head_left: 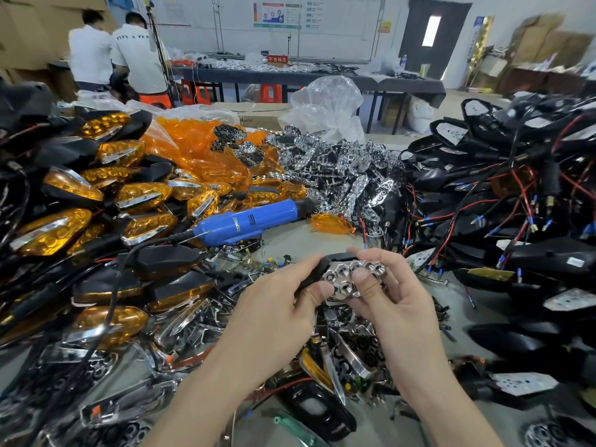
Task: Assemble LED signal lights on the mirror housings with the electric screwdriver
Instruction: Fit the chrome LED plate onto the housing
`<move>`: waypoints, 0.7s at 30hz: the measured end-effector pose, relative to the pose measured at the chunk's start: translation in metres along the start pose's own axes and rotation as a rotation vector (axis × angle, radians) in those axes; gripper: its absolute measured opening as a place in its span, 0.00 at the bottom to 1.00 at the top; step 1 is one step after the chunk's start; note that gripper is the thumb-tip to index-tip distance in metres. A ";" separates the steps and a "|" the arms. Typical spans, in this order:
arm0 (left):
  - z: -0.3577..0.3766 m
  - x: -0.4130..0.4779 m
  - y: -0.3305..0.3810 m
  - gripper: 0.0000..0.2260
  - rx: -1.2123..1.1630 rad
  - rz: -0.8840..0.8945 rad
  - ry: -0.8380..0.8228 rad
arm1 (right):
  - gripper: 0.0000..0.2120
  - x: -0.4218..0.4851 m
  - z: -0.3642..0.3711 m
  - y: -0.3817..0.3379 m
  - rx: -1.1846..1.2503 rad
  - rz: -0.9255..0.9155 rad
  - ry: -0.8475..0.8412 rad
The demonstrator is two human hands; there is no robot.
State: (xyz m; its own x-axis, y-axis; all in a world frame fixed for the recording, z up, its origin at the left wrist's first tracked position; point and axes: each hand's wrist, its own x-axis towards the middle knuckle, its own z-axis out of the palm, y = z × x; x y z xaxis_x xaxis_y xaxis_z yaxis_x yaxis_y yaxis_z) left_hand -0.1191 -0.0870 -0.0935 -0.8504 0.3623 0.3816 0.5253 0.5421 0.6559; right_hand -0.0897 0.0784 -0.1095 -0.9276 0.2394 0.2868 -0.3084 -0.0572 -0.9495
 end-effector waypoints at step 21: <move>-0.005 0.001 0.003 0.15 -0.102 0.033 -0.072 | 0.21 -0.001 0.004 -0.002 0.014 -0.038 0.010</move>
State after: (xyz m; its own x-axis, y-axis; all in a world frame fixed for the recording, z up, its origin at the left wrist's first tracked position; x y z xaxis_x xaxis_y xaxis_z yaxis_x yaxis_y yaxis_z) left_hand -0.1182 -0.0891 -0.0880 -0.8263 0.4343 0.3585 0.5440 0.4508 0.7077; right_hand -0.0886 0.0748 -0.1076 -0.9131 0.2511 0.3214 -0.3464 -0.0616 -0.9361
